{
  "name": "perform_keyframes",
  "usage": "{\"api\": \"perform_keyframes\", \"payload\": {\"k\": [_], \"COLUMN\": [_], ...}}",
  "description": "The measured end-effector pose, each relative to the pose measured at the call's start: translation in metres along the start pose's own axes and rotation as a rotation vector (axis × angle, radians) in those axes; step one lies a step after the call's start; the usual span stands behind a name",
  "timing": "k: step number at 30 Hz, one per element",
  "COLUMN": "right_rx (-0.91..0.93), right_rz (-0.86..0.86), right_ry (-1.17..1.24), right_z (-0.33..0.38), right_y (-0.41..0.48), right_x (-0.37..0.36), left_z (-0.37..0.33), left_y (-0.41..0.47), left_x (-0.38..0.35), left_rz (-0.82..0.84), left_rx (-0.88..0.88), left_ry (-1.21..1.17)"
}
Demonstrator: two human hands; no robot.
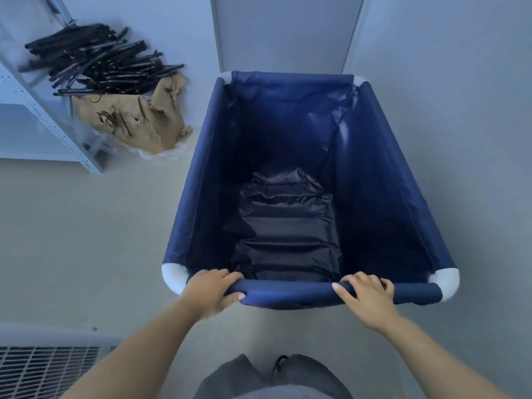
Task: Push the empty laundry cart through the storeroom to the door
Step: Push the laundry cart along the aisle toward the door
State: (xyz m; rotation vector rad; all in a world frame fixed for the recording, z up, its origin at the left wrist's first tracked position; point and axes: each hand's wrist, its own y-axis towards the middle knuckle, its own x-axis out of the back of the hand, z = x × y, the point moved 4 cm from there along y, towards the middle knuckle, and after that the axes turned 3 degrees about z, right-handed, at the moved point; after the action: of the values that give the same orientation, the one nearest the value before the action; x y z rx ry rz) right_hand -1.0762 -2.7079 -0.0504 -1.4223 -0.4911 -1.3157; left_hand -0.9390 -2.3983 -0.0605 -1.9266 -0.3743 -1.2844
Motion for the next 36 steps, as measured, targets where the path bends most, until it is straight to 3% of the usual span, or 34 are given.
{"api": "perform_keyframes", "payload": {"k": [4, 23, 30, 36], "right_rx": [0.076, 0.181, 0.172, 0.145], "right_rz": [0.010, -0.023, 0.008, 0.033], "right_ry": [-0.007, 0.034, -0.019, -0.103], "right_z": [0.030, 0.058, 0.061, 0.062], "right_y": [-0.020, -0.073, -0.079, -0.081], "right_x": [-0.020, -0.041, -0.050, -0.063], "left_z": [-0.018, -0.002, 0.000, -0.002], "left_y": [-0.014, -0.051, -0.063, -0.069], "left_x": [-0.020, -0.033, -0.043, -0.041], "left_rz": [0.087, 0.039, -0.105, -0.050], "left_rx": [-0.083, -0.090, -0.079, -0.073], "left_ry": [0.077, 0.027, 0.050, 0.042]}}
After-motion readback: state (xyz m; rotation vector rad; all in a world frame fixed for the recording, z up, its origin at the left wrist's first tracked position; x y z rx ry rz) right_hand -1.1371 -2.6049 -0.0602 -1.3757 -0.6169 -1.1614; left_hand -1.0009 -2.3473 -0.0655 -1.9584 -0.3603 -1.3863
